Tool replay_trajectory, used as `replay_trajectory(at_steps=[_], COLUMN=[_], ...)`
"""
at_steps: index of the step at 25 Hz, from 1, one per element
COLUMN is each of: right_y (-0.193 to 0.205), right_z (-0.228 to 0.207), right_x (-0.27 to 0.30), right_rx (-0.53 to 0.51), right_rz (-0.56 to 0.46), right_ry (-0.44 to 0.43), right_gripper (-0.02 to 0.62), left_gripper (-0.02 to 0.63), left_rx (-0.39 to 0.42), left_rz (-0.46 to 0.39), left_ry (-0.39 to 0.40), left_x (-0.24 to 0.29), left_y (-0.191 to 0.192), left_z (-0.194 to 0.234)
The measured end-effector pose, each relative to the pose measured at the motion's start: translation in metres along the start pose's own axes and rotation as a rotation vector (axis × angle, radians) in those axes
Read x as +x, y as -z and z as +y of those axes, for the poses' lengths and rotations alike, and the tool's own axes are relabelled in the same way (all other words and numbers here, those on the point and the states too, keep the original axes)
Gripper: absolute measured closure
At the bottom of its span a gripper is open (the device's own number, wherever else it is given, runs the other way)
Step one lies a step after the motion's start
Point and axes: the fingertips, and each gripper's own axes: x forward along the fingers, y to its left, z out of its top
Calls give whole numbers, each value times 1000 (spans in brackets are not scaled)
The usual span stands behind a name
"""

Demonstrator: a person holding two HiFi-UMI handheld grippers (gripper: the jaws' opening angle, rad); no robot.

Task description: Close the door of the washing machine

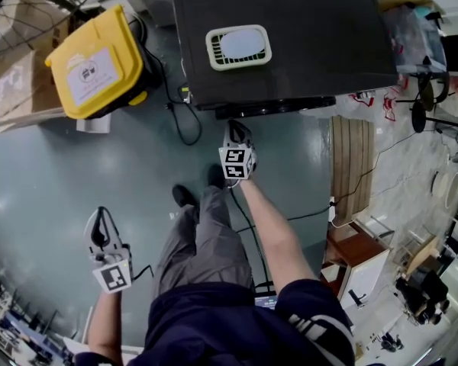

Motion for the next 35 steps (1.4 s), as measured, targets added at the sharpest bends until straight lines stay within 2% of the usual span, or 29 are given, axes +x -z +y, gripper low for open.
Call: replay_trajectory(at_steps=[9, 21, 35], right_y=[-73, -232, -335], right_z=[8, 25, 43], right_x=[-79, -222, -312], right_rx=[-10, -2, -24], right_rz=[-201, -515, -621], right_ry=[-42, -117, -167], right_gripper=[575, 575, 575], left_gripper=[578, 578, 580], left_rx=[-10, -59, -125], left_rz=[-99, -261, -392], left_ry=[43, 77, 57], left_x=[8, 8, 1], left_y=[-40, -134, -196], left_z=[-7, -4, 24])
